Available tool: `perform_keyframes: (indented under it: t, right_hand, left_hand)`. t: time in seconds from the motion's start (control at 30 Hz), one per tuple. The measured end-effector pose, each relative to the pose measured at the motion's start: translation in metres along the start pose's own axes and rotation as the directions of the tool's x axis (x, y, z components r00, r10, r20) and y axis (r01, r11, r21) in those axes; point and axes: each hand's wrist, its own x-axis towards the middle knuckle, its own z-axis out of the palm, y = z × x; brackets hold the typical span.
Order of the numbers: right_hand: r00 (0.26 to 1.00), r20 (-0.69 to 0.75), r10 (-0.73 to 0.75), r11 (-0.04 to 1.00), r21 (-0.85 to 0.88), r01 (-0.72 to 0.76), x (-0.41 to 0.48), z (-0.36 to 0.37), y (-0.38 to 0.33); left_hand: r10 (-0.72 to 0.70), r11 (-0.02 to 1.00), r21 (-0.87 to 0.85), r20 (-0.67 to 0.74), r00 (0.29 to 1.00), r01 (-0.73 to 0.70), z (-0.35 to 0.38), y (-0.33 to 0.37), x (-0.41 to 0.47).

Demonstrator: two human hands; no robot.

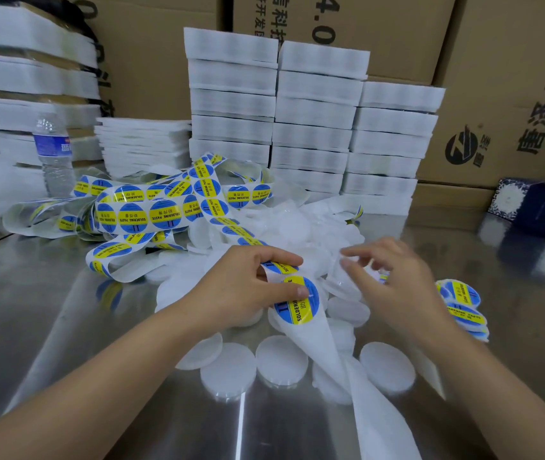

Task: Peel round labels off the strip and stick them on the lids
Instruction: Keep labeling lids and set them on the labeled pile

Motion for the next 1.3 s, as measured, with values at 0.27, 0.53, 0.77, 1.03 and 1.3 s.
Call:
perform_keyframes:
  t: [0.27,0.53,0.77,1.03,1.3]
  right_hand:
    - [0.988,0.061,-0.144,0.952,0.279,0.122,-0.019,0.014,-0.025]
    - [0.978,0.06,-0.201,0.946,0.273,0.178,-0.021,0.016,-0.028]
    - [0.946,-0.008,-0.323,0.935,0.149,0.32,-0.02,0.016,-0.029]
    - [0.914,-0.026,-0.405,0.911,0.068,0.406,-0.022,0.014,-0.029]
    - [0.903,-0.008,-0.429,0.901,0.064,0.429,-0.024,0.012,-0.03]
  left_hand:
    - [0.004,0.999,-0.033,0.003,1.0,-0.004,-0.001,-0.006,0.002]
    - [0.034,0.999,0.012,0.051,0.998,-0.035,-0.001,-0.007,0.002]
    - [0.02,0.999,0.04,0.057,0.998,-0.022,-0.001,-0.005,0.0]
    - [0.005,0.999,0.052,-0.002,1.0,-0.005,0.001,-0.003,-0.001]
    - [-0.051,0.999,0.011,0.001,0.999,0.051,0.0,-0.006,0.0]
